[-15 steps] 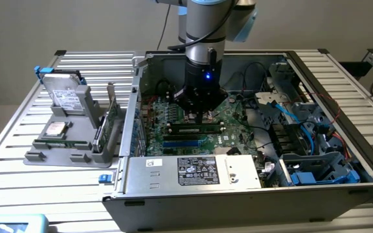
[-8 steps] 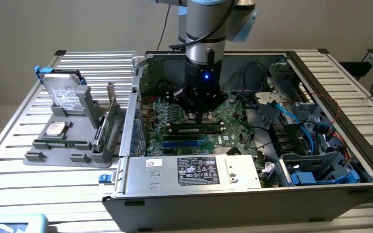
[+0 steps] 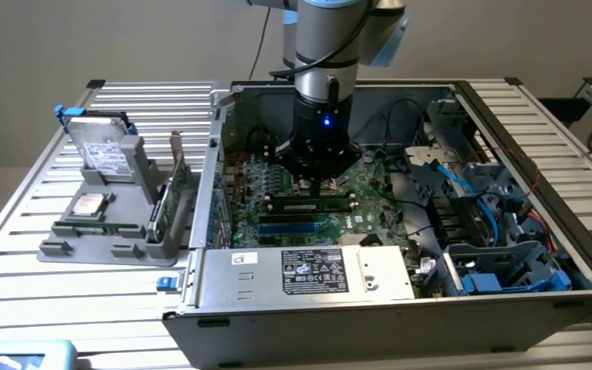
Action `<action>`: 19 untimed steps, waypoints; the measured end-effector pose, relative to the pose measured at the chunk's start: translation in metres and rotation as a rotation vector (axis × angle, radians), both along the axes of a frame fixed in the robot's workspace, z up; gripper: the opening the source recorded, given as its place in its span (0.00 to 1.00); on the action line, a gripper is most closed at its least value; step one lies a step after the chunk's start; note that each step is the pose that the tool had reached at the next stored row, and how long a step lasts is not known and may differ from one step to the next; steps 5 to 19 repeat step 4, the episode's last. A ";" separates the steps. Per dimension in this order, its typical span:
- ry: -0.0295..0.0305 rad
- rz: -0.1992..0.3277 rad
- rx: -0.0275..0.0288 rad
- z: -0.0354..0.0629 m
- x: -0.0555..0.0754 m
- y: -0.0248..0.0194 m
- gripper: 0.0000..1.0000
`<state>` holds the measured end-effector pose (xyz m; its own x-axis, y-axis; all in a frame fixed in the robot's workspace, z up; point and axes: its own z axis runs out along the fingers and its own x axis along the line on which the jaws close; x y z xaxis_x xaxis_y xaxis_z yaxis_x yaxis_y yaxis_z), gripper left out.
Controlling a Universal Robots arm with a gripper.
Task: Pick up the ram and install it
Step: 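Press down the ram until it locks into place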
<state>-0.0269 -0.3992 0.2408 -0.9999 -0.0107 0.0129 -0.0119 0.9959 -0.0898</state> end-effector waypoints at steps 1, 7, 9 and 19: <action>0.0000 0.000 0.0001 0.0000 0.000 0.0000 0.11; 0.0000 0.000 0.0001 0.0000 0.000 0.0000 0.11; 0.0000 0.000 0.0001 0.0000 0.000 0.0000 0.11; 0.0000 0.000 0.0001 0.0000 0.000 0.0000 0.11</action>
